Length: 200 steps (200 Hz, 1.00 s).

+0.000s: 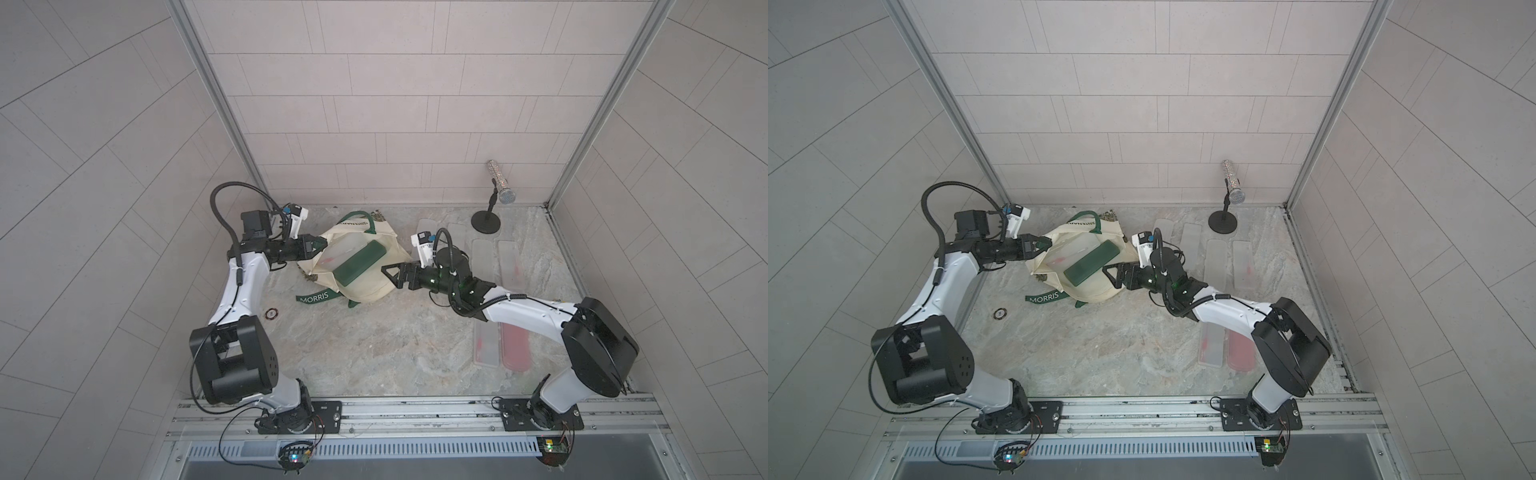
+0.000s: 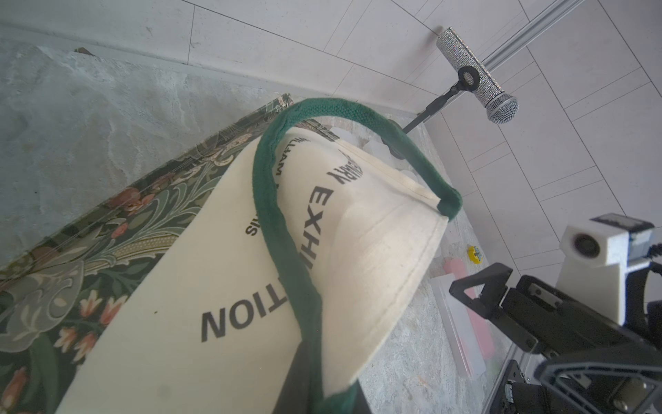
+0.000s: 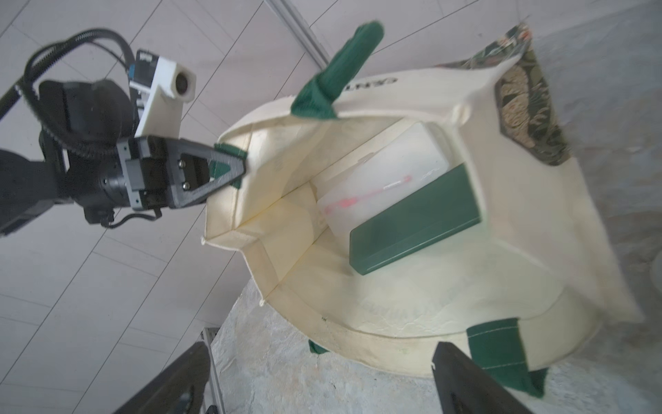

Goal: Take out the pencil case from the canvas bag
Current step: Place the pencil case at the center of the board, then pick up the pencil case from the canvas bag.

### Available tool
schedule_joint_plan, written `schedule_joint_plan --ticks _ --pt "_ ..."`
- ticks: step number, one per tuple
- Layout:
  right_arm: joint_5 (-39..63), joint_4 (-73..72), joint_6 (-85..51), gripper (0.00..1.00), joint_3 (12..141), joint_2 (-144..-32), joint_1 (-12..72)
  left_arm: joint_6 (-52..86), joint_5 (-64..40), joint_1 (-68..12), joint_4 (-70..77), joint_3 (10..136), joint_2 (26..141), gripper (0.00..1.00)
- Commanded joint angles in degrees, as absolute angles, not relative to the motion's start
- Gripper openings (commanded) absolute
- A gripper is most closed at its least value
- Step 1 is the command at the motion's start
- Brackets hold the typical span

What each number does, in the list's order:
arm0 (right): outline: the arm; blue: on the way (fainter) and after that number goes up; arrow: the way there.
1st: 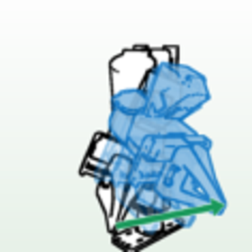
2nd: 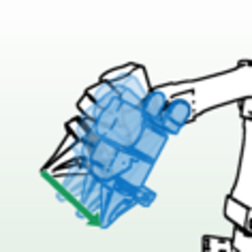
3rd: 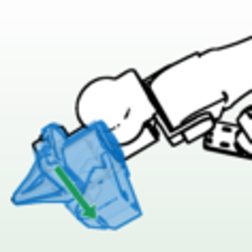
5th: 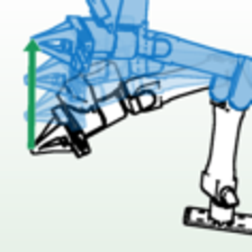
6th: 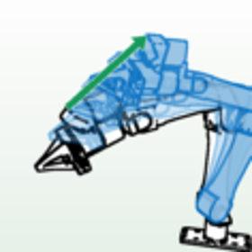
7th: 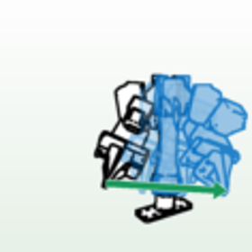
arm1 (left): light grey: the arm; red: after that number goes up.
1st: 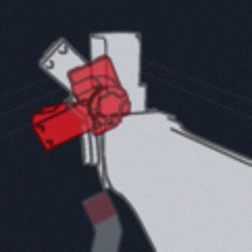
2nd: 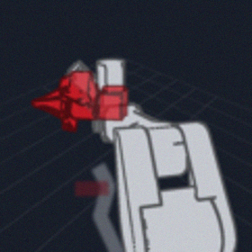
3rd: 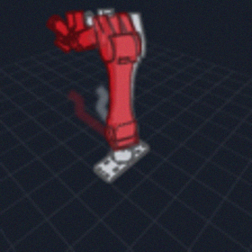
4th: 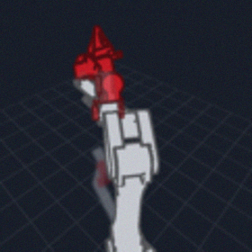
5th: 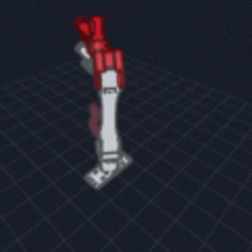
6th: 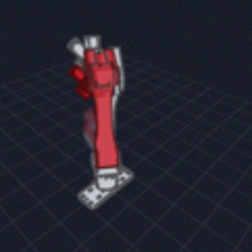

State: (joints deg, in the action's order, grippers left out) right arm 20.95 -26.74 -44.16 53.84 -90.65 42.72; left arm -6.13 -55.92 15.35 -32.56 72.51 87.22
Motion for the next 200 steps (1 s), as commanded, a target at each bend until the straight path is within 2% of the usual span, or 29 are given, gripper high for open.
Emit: schedule_joint_plan --ticks 1,29,103,118,139,161,200 --pt "18.62 -30.33 -43.68 1.00 54.59 -92.02 45.37 -9.11 -56.02 15.24 -38.85 74.88 89.08 0.00" --pt "14.98 -31.04 -44.66 1.00 54.90 -93.77 47.90 -13.09 -53.17 14.86 -42.17 76.10 88.52 0.00" --pt "4.72 -27.96 -44.91 1.00 59.40 -100.50 52.06 -11.22 -47.90 10.51 -42.00 76.16 85.70 0.00" --pt "2.04 -31.32 -46.76 1.00 58.03 -102.11 52.76 -12.14 -44.00 8.45 -42.01 75.78 84.95 0.00" --pt "-7.65 -45.49 -49.78 1.00 51.10 -103.14 55.47 -13.16 -41.71 7.06 -42.10 75.43 84.12 0.00" --pt "-6.13 -36.20 -49.23 1.00 57.24 -106.37 55.98 -13.12 -41.78 6.94 -42.17 75.42 83.80 0.00" --pt "-2.81 -38.51 -54.66 1.00 61.74 -114.20 56.16 -16.44 -43.25 5.38 -42.04 73.09 81.72 0.00"
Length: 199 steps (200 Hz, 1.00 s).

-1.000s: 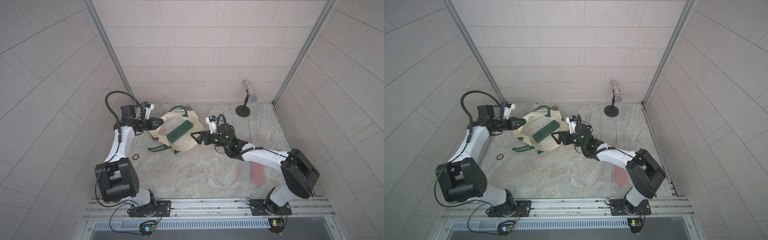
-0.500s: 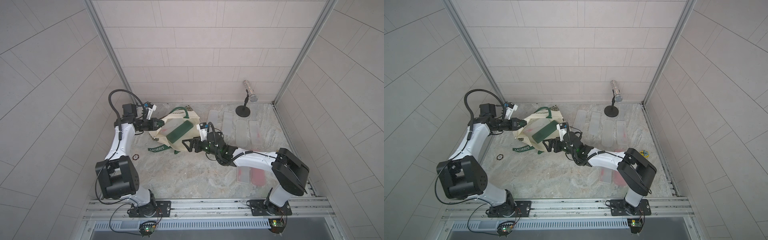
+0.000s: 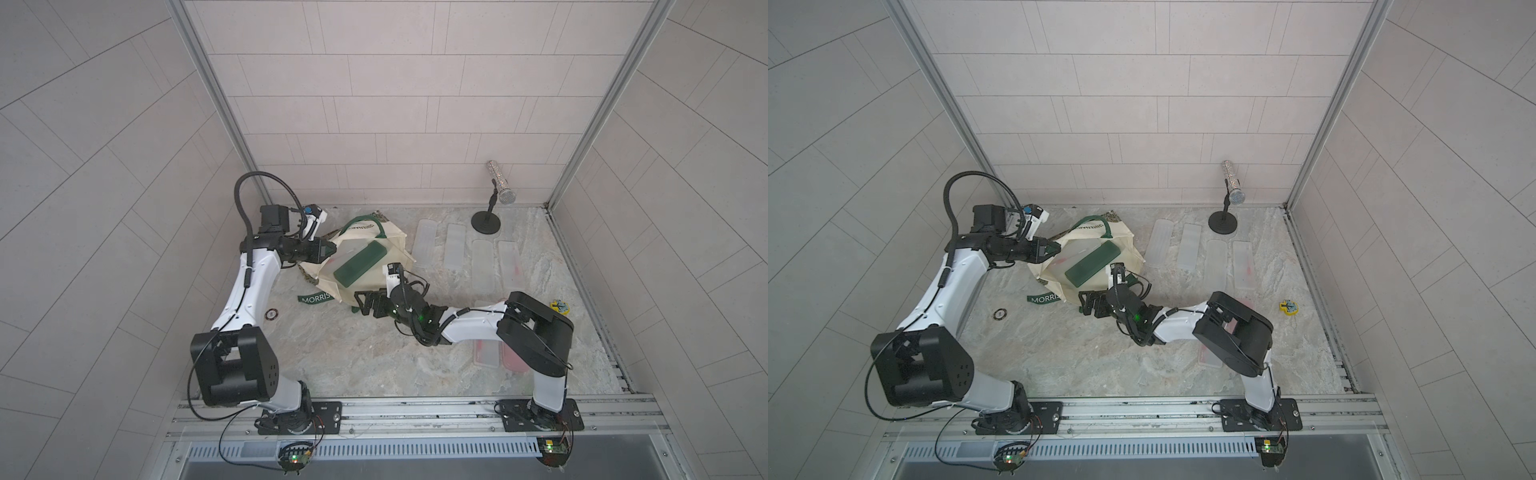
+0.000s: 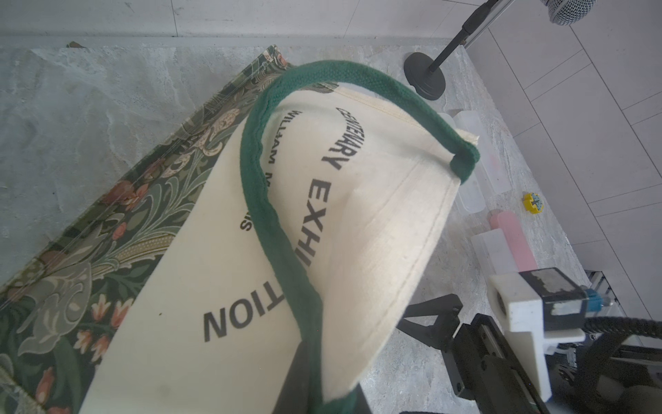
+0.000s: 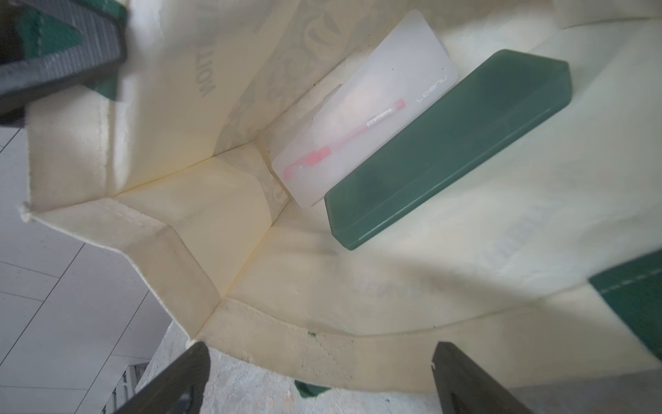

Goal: Take out the pencil case from the canvas bag
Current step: Pick up the pencil case from the canvas bag.

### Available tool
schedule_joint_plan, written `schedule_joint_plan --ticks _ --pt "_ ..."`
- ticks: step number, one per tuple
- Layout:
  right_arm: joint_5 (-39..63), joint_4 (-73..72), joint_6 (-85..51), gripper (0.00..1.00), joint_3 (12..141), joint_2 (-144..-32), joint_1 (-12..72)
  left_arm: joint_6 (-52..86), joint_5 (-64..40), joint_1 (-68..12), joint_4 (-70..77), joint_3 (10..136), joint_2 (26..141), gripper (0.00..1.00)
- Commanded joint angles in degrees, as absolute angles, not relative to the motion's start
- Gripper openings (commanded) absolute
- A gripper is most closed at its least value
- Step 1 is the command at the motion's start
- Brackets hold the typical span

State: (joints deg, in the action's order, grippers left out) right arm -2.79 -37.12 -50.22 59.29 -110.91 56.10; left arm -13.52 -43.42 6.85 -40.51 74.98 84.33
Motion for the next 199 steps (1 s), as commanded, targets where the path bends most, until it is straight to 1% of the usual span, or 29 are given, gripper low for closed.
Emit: schedule_joint_plan --ticks 1,27,93,111,154,199 --pt "-2.77 -38.46 -54.80 1.00 61.85 -114.31 56.16 -16.53 -43.12 5.37 -41.98 72.98 81.69 0.00" --pt "-2.68 -37.25 -58.89 1.00 64.99 -118.28 56.13 -19.12 -41.29 4.35 -41.40 71.57 80.23 0.00" --pt "-3.45 -38.80 -67.62 1.00 70.00 -124.51 54.66 -19.32 -45.85 4.31 -41.31 69.15 79.28 0.00" --pt "-5.04 -38.65 -70.59 1.00 70.61 -125.70 54.20 -19.25 -47.11 4.26 -41.48 68.73 79.09 0.00" --pt "-5.77 -38.46 -72.84 1.00 73.74 -127.72 53.19 -19.09 -50.26 4.31 -40.73 67.65 78.06 0.00" --pt "-5.11 -36.64 -75.93 1.00 77.33 -129.47 51.97 -17.48 -49.83 4.31 -38.86 66.94 76.40 0.00"
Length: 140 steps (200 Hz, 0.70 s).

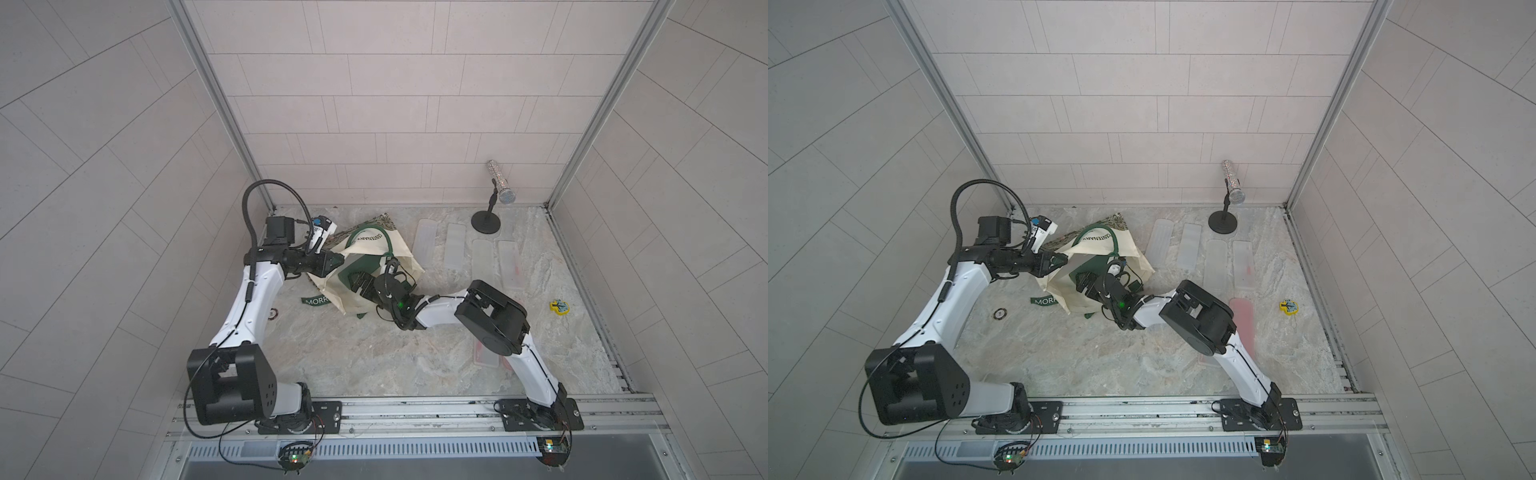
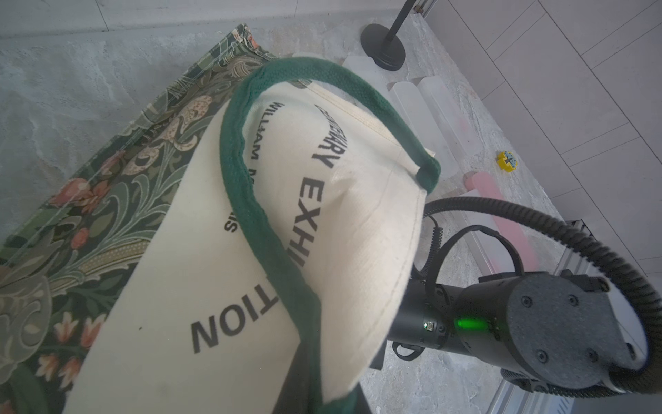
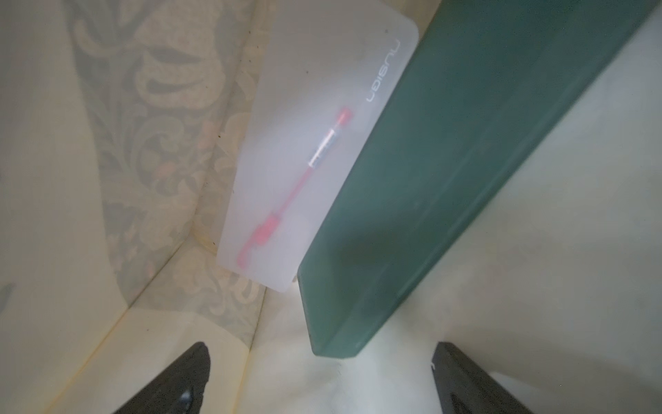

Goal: Take out the pencil case from the canvas bag
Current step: Pick up the pencil case from the canvas bag.

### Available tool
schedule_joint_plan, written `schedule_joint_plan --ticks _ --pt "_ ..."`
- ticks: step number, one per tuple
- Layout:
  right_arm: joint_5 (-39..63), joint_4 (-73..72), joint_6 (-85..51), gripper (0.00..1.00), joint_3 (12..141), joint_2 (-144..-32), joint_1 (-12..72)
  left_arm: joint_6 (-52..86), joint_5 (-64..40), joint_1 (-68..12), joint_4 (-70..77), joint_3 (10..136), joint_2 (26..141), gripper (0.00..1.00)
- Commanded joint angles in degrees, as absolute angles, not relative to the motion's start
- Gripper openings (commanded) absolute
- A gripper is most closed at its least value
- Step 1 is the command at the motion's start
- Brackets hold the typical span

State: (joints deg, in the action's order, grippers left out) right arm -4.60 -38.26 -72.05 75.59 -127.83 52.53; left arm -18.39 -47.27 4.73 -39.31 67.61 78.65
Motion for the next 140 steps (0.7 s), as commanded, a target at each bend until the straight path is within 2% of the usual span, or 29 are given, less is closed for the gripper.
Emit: schedule_joint_plan --ticks 1,36,92,140 --pt "-5.06 -36.51 -76.20 1.00 77.33 -129.55 51.91 -17.44 -49.83 4.31 -38.85 66.96 76.39 0.00" --pt "-5.54 -32.52 -85.11 1.00 76.35 -130.58 50.71 -14.97 -48.78 4.30 -39.43 69.51 77.41 0.00" --pt "-5.81 -26.07 -89.36 1.00 73.96 -127.57 50.83 -14.17 -49.58 4.31 -37.63 70.34 77.08 0.00" --pt "-2.51 -23.27 -92.11 1.00 77.26 -130.47 50.54 -12.07 -52.99 4.26 -37.79 70.97 76.14 0.00"
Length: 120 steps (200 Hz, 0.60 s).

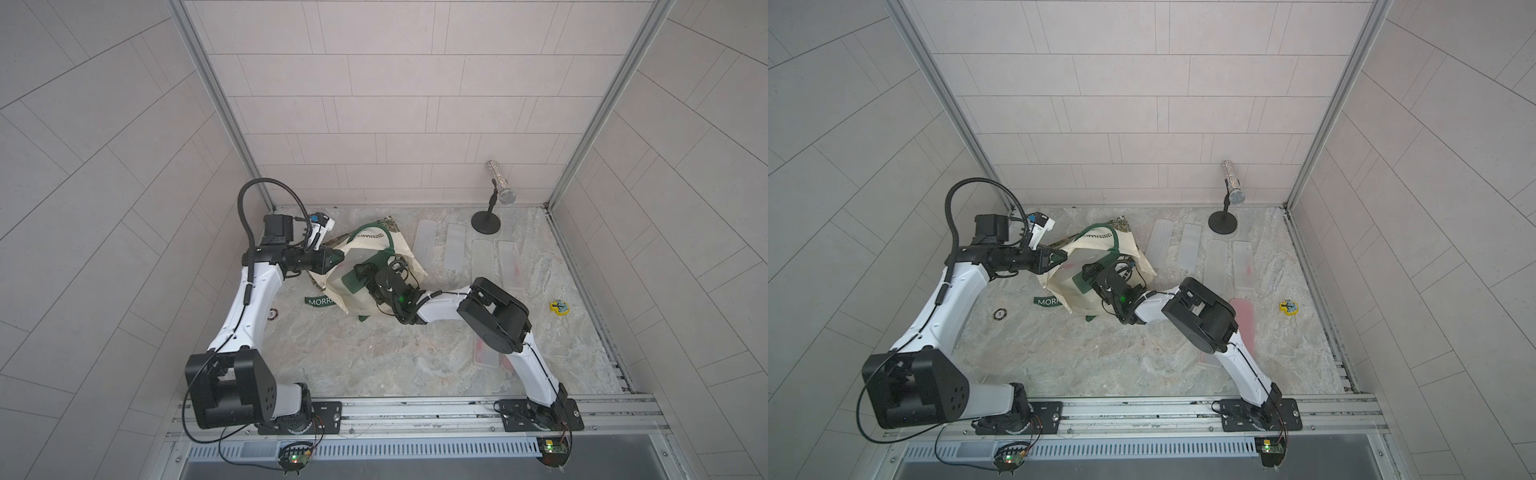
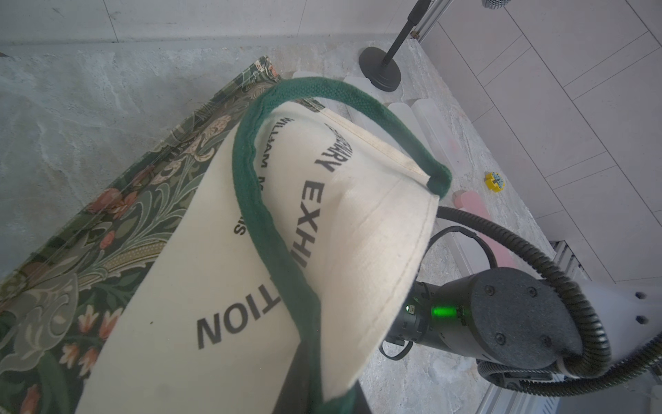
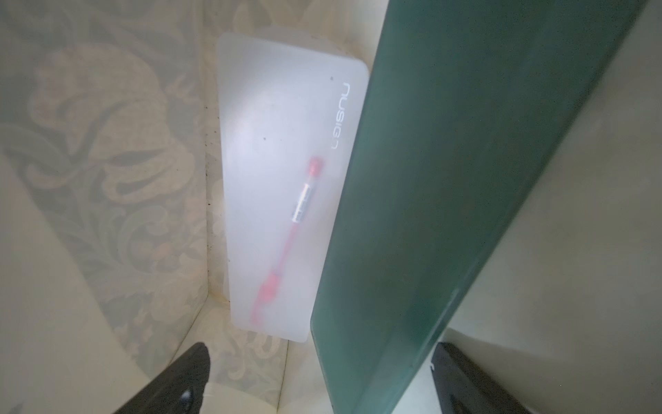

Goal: Take out the pencil case from the canvas bag
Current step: Pick up the pencil case from the canvas bag.

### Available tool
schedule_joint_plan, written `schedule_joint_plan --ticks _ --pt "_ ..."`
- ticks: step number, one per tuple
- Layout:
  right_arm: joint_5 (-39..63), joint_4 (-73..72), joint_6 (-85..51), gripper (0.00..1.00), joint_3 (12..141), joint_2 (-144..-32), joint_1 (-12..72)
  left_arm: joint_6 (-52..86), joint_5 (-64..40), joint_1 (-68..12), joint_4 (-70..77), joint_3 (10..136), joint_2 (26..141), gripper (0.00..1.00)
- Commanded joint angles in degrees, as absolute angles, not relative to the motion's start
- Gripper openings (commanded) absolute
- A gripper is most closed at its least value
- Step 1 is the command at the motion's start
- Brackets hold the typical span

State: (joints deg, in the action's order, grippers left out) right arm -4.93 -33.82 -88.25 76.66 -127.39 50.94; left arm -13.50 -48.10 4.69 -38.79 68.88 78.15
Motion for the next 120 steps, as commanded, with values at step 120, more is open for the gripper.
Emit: schedule_joint_plan --ticks 120 --pt "6.29 -7.68 -89.37 1.00 86.33 -133.26 49.83 -10.29 -56.73 4.31 -38.04 71.40 75.12 0.00"
